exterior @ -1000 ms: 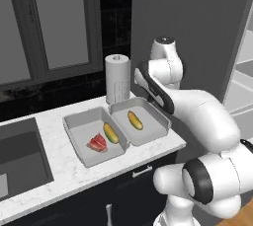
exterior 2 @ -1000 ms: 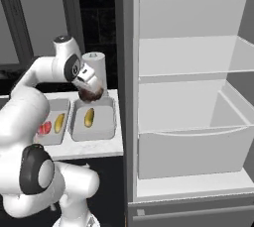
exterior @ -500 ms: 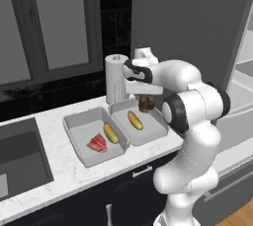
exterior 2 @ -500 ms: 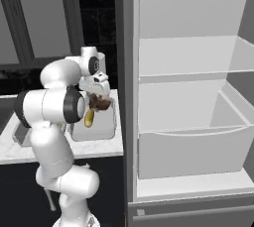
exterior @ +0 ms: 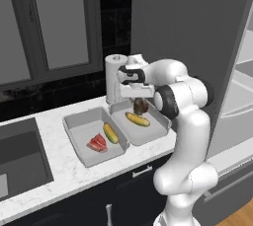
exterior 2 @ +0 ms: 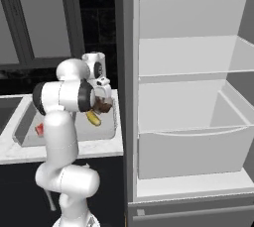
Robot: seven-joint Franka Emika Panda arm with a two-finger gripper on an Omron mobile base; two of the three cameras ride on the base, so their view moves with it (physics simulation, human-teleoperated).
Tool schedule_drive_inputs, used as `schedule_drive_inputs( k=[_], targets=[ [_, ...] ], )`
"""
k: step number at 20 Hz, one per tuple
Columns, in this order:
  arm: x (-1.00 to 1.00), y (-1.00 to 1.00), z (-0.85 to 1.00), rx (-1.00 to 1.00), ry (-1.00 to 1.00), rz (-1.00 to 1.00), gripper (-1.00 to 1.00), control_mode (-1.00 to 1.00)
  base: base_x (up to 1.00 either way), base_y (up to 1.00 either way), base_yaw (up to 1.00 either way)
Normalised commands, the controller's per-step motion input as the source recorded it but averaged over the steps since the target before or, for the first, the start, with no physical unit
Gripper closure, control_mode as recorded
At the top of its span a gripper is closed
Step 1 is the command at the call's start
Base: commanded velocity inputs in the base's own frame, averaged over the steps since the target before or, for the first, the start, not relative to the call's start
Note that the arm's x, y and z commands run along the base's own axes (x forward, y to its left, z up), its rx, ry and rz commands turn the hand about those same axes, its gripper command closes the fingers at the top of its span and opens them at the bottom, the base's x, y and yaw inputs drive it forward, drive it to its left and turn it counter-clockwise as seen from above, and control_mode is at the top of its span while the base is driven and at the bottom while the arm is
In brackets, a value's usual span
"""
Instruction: Place one cucumber and one steak in each tupperware on the nearby counter, to pack two identical lunches.
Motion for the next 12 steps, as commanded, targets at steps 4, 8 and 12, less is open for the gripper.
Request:
schedule_drive_inputs(
  k=[4, 8, 12],
  targets=[
    [-0.43, -0.03, 0.60, 0.02, 0.06, 0.00, -1.00, -1.00, 0.00, 0.00, 0.00],
    [-1.00, 0.00, 0.56, 0.00, -0.03, 0.01, -1.00, -1.00, 0.00, 0.00, 0.00],
    [-1.00, 0.00, 0.16, 0.00, -0.24, 0.05, -1.00, -1.00, 0.00, 0.00, 0.00]
  ],
)
